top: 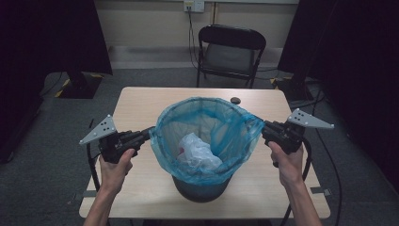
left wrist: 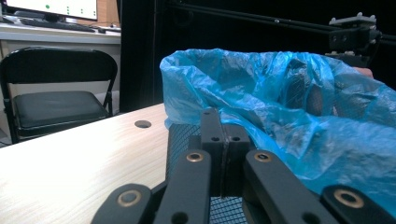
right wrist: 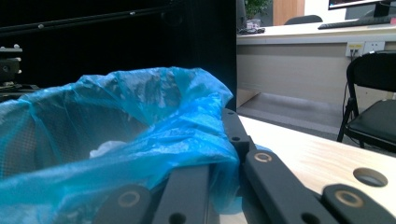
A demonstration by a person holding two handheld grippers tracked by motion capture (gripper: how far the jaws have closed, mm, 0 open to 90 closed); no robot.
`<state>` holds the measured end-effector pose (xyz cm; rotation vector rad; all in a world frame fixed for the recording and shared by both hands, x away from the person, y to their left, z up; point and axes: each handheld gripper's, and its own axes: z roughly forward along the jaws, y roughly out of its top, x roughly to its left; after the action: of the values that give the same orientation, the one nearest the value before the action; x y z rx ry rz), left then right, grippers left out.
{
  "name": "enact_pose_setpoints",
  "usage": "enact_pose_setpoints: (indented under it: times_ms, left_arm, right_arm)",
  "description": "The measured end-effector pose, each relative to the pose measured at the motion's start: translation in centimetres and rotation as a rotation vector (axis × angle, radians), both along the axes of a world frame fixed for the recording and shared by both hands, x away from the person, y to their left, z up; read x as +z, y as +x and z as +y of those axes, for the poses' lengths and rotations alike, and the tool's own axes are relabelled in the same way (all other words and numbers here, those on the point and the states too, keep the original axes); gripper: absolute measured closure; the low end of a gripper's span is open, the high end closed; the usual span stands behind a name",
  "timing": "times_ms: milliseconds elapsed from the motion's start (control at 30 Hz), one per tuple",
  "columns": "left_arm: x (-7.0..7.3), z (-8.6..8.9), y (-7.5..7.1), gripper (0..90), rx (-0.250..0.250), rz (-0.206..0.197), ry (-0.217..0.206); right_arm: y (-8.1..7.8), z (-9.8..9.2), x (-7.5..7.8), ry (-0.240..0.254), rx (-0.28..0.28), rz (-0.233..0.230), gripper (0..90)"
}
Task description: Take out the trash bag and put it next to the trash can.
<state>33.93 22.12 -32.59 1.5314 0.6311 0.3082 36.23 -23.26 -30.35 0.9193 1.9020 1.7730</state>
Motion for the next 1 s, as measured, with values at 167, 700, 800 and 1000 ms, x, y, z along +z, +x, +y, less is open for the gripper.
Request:
enact_pose_setpoints:
  times_ms: [167,700,800,1000]
  left_arm:
    - [0.6,0.2,-0.2,90.0,0.004,-0.015,-0.007]
    - [5.5,-2.9,-0.2,90.0,-0.06,-0.079,0.035]
    - [6.7,-3.8,-0.2,90.0,-0.084,-0.095,0.032]
    - [8.7,-6.4,0.0,90.0,-0.131,-0.117,0.038]
  right_arm:
    - [0.0,0.4,1.1,0.0,0.014,-0.019,89.9]
    - [0.1,3.3,4.3,0.007,0.101,-0.049,89.6]
    - [-0.1,4.0,5.3,0.003,0.122,-0.068,89.3]
    - [-0.9,5.7,7.3,-0.008,0.198,-0.106,86.3]
